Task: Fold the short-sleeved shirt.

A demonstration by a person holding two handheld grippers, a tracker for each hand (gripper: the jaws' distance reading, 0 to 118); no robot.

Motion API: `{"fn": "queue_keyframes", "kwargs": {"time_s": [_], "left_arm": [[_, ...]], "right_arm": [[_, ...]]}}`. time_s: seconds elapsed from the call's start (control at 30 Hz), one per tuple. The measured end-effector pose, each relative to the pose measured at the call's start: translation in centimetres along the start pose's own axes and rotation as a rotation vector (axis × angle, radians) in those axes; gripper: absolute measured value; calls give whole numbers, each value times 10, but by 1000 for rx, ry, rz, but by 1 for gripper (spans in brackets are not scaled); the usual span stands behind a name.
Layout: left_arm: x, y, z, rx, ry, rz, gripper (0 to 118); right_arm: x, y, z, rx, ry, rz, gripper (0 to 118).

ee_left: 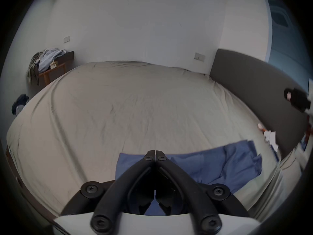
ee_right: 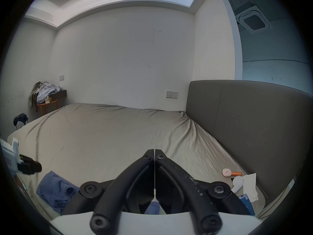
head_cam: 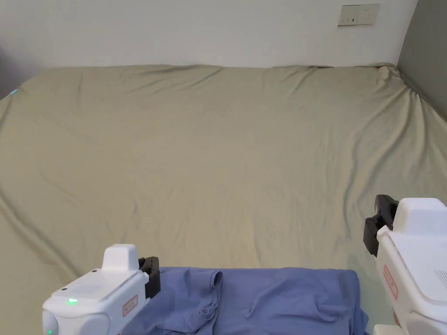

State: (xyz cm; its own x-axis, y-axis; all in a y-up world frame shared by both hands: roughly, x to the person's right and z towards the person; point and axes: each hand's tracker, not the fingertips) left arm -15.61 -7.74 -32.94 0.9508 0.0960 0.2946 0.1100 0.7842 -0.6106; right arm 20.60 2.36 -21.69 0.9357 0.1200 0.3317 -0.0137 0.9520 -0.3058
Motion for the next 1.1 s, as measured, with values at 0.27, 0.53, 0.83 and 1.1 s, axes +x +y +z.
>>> {"fn": "queue_keyframes", "kwargs": {"time_s": [0.27, 0.53, 0.83, 1.1], "left_arm": [[57, -39, -38, -101, -91, -29, 0], [110, -82, -76, -246, -202, -53, 0], [79, -38, -33, -121, -255, 40, 0], [-27, 5, -4, -122, -261, 317, 0]], "right_arm": [[8, -3, -1, -12, -8, -2, 3], [20, -7, 0, -27, -35, -5, 3], [23, -3, 4, -16, -38, 0, 3], [9, -1, 1, -9, -8, 8, 3]]}}
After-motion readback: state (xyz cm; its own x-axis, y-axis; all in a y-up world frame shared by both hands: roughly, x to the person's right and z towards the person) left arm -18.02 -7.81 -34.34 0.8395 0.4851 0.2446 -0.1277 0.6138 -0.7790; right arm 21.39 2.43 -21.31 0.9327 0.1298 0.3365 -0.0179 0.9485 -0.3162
